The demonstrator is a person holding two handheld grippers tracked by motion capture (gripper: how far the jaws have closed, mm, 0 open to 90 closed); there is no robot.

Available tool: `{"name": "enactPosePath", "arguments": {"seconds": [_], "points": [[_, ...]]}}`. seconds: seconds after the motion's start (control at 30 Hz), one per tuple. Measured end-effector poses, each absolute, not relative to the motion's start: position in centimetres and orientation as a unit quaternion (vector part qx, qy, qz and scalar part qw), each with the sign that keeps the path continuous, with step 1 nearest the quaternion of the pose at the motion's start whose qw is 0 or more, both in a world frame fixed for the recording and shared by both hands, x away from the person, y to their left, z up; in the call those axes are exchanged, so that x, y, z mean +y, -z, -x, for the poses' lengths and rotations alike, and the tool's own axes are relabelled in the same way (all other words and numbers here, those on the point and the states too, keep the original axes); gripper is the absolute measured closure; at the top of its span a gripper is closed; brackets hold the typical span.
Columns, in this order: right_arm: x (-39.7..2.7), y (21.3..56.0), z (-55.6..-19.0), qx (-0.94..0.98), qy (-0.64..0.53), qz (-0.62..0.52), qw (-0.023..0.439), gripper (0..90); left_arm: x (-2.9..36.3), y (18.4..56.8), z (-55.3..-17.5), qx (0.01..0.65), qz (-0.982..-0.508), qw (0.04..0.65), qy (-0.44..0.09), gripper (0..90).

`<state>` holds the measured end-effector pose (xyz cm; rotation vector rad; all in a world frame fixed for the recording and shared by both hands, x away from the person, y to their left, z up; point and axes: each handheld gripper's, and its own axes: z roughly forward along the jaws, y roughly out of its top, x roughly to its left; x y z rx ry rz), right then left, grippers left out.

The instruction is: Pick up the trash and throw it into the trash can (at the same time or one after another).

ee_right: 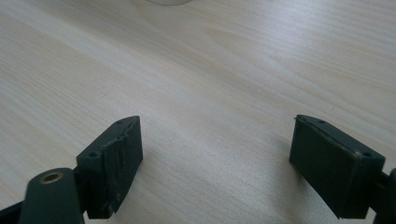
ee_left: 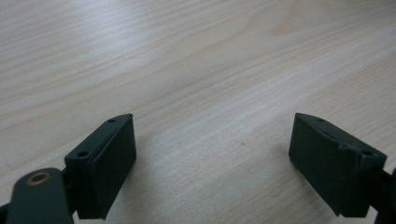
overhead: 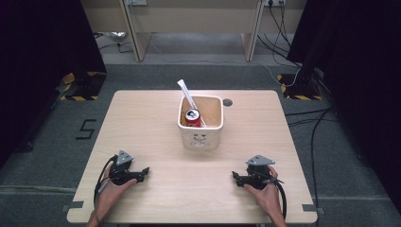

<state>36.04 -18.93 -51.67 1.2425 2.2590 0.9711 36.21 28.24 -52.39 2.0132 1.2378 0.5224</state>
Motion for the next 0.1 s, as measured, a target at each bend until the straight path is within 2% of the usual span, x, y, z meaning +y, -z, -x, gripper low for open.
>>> {"name": "enactPosePath", "arguments": {"seconds": [0.1], "points": [[-18.75, 51.67, -35.95, 0.804, -0.341, -0.446, 0.195, 15.6, 28.24, 52.39, -36.21, 0.479, -0.778, 0.353, -0.202, 14.1]]}}
